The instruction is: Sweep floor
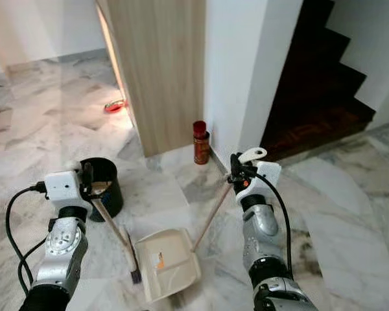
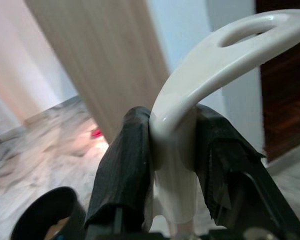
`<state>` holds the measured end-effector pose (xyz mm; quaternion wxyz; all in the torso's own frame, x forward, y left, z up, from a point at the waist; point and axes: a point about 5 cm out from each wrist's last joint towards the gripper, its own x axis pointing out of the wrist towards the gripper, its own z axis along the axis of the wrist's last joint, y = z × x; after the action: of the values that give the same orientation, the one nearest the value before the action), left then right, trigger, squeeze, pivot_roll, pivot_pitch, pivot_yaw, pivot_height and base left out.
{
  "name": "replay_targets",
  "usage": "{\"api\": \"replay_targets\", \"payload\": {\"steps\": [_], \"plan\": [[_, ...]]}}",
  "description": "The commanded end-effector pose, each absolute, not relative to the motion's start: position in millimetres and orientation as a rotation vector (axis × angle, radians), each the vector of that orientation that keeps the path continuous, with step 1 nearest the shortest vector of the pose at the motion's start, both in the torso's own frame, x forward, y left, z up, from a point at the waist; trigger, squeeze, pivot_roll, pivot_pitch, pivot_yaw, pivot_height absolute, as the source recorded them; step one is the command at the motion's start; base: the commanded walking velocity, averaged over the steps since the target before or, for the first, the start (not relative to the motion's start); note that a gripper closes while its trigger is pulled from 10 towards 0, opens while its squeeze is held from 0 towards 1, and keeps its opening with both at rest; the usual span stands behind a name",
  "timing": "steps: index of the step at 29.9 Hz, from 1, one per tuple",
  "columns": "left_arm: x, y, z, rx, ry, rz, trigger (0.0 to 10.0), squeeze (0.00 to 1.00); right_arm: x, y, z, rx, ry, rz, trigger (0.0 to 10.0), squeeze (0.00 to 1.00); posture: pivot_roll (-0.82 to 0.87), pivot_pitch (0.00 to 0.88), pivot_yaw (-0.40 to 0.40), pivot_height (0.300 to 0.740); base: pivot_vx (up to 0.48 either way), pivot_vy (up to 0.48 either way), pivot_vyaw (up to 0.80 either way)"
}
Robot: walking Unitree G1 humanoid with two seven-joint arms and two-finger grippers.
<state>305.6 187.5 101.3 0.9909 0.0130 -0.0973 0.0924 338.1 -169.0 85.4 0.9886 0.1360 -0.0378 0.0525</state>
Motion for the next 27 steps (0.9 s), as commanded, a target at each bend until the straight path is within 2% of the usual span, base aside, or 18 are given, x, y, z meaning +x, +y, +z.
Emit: {"api": "replay_targets", "payload": {"steps": [1,27], "plan": [[308.4,188.4,109.4,0.021,-0.225,0.183,10.0,0.0,341.1,-166.0,92.1,0.277,-0.106,0.11,10.0,0.0,0.02,0.0,0.03,0.74,0.0,0.0,0.0],[310.8,185.2,110.6,0.027,-0.224,0.149,10.0,0.0,340.3,-159.5,88.0,0.297,-0.089,0.123,10.0,0.0,0.03,0.0,0.033,0.74,0.0,0.291,0.0]]}}
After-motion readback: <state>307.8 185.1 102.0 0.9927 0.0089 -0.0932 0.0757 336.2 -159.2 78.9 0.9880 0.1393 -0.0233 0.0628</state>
